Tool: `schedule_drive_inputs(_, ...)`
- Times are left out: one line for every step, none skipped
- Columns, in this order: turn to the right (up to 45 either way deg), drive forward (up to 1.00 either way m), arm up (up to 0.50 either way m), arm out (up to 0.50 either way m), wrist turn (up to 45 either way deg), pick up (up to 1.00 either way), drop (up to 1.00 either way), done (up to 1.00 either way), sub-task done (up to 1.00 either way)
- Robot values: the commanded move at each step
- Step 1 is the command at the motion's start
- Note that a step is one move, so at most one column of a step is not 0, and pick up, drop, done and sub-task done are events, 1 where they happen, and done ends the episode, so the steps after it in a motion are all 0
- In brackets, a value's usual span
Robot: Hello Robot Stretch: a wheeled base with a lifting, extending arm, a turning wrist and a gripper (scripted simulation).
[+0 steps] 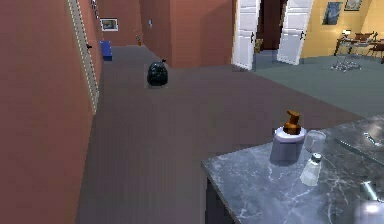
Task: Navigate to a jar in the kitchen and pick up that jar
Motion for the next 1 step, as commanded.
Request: schedule_drive_inputs(0.0,0.00,0.00,0.00,45.0,0.00,0.00,0.00,0.00)
